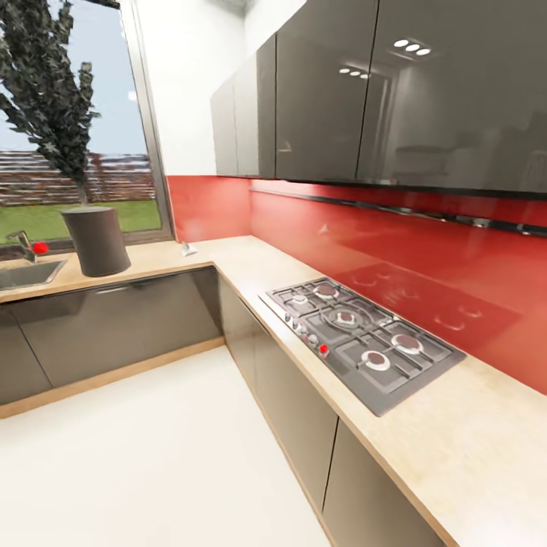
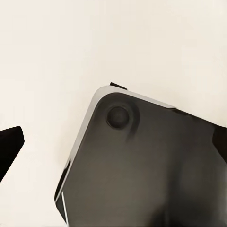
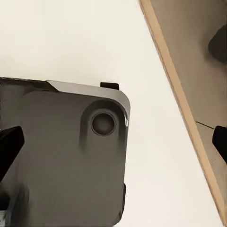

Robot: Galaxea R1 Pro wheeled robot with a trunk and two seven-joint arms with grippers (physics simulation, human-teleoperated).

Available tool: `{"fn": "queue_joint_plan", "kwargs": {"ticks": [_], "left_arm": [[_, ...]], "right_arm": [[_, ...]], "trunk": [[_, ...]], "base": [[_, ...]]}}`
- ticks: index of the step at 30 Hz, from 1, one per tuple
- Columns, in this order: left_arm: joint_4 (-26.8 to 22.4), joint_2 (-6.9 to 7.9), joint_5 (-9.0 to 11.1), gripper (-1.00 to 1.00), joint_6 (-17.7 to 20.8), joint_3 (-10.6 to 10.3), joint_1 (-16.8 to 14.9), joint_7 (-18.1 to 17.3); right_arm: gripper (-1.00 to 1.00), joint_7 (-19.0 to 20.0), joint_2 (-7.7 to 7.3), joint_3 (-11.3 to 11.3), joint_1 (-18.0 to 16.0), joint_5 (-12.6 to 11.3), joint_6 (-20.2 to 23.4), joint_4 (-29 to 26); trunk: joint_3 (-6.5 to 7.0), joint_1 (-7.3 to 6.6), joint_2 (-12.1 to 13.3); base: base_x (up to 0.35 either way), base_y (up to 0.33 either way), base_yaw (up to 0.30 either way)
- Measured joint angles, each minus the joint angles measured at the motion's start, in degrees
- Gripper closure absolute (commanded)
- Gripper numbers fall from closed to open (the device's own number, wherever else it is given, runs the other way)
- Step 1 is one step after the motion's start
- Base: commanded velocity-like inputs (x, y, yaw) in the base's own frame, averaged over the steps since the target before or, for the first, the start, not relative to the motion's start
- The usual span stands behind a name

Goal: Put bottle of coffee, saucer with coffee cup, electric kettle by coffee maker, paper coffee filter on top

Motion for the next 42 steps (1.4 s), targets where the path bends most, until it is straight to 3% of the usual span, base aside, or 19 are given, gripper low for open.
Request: {"fn": "queue_joint_plan", "kwargs": {"ticks": [8,12,15,18,22,24,30,42], "left_arm": [[-0.03,0.10,-0.14,-1.00,0.18,-0.05,0.02,-0.37],[-0.97,0.11,0.07,-1.00,3.17,0.20,0.05,-0.10],[-4.72,0.02,0.01,-1.00,10.79,0.27,0.06,-0.04],[-8.82,0.05,0.22,-1.00,21.74,0.27,0.05,-0.10],[-9.89,0.18,0.22,-1.00,24.14,0.30,0.04,-0.23],[-9.79,0.06,0.25,-1.00,23.57,0.34,0.02,-0.05],[-5.00,-0.88,0.20,-1.00,13.34,0.35,0.02,1.17],[-3.18,-1.33,0.11,-1.00,10.53,0.26,0.00,1.35]], "right_arm": [[-1.00,0.00,-0.06,0.00,0.00,0.04,0.00,0.00],[-1.00,0.02,-0.02,0.44,0.00,0.38,0.21,0.00],[-1.00,0.02,-0.13,0.56,0.00,0.48,0.35,0.00],[-1.00,0.02,-0.13,0.57,0.00,0.56,0.44,0.00],[-1.00,0.03,-0.09,0.63,0.01,0.66,0.35,0.00],[-1.00,0.00,-0.09,0.61,0.01,0.67,0.28,0.00],[-1.00,-0.73,-0.08,0.57,0.01,0.56,0.17,0.00],[-1.00,-0.99,-0.09,0.47,0.01,0.64,-0.01,0.00]], "trunk": [[1.44,-1.76,3.21],[2.09,-2.64,4.82],[2.54,-3.30,6.03],[2.98,-3.96,7.23],[3.51,-4.84,8.84],[3.78,-5.28,9.64],[4.55,-6.60,12.05],[6.11,-9.24,16.88]], "base": [[0.000,0.000,0.283],[0.000,0.000,0.284],[0.000,0.000,0.284],[0.000,0.000,0.277],[0.000,0.000,0.268],[0.000,0.000,0.265],[0.000,0.000,0.264],[0.000,0.000,0.262]]}}
